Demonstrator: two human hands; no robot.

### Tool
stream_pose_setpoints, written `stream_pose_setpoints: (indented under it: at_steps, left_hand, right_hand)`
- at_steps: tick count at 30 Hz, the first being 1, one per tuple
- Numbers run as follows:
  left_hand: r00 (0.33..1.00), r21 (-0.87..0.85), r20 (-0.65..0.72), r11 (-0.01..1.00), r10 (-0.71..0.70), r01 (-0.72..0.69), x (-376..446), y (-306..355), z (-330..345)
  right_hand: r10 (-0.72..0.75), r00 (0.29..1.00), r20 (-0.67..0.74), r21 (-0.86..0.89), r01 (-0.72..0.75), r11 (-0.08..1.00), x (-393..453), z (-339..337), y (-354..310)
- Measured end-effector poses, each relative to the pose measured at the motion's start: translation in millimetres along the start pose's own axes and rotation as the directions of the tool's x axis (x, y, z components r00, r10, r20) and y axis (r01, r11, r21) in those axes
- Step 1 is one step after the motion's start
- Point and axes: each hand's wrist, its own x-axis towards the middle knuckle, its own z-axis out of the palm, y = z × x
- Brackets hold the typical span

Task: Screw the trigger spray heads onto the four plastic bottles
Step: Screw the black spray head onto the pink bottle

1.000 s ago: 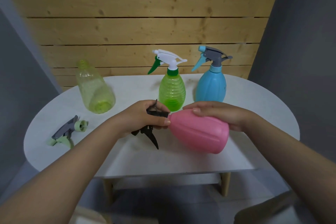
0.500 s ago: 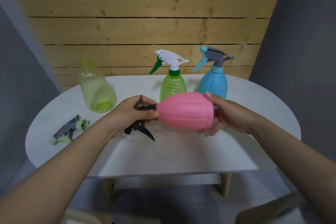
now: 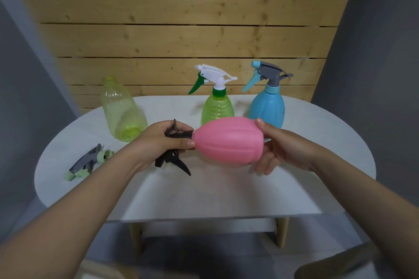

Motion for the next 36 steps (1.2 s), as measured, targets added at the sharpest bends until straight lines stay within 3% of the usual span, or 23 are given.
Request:
stream_pose_setpoints:
  at_steps: [3, 6, 9, 13, 17, 24, 29, 36]
  left_hand:
    - [1.000, -0.012, -0.005, 1.000, -0.020, 0.020, 0.0, -0.9, 1.5]
    - [0.999, -0.023, -0.016, 0.999, -0.043, 0.043, 0.3, -0.4, 2.3]
    - [0.999, -0.044, -0.018, 0.998, -0.046, 0.045, 0.9, -0.3, 2.0]
    - [1.000, -0.010, -0.013, 1.000, -0.018, 0.018, 0.9, -0.6, 0.3]
    - [0.999, -0.047, 0.030, 0.999, -0.016, 0.017, 2.2, -2.2, -0.2]
    - [0.998, -0.105, 0.051, 0.993, -0.040, 0.046, 4.2, -3.2, 0.3]
    - [0.997, -0.033, 0.051, 0.998, 0.056, -0.054, 1.2, 4.4, -2.5]
    - [0.995, 0.065, 0.001, 0.993, 0.101, -0.101, -2.7, 3.7, -11.4]
  right_hand:
    - [0.010, 1.000, 0.014, 0.020, -0.011, 1.000, 2.8, 0.8, 4.9]
    - [-0.040, 0.999, 0.007, 0.247, 0.037, 0.968, 2.8, 0.9, 3.6]
    - [-0.090, 0.996, 0.011, 0.331, 0.081, 0.940, 1.8, -3.3, 2.5]
    - [-0.119, 0.992, 0.030, 0.186, 0.112, 0.976, 0.3, -3.1, 1.1]
    - [-0.015, 1.000, 0.006, -0.009, 0.015, 1.000, -0.2, 2.4, -1.1]
    - [-0.128, 0.992, -0.018, 0.106, 0.129, 0.986, 0.6, 1.3, -0.5]
    - [-0.091, 0.993, -0.068, 0.120, 0.099, 0.988, 0.3, 7.5, -5.5]
    - [-0.024, 0.999, -0.032, 0.192, 0.030, 0.981, 1.9, 12.2, -7.3]
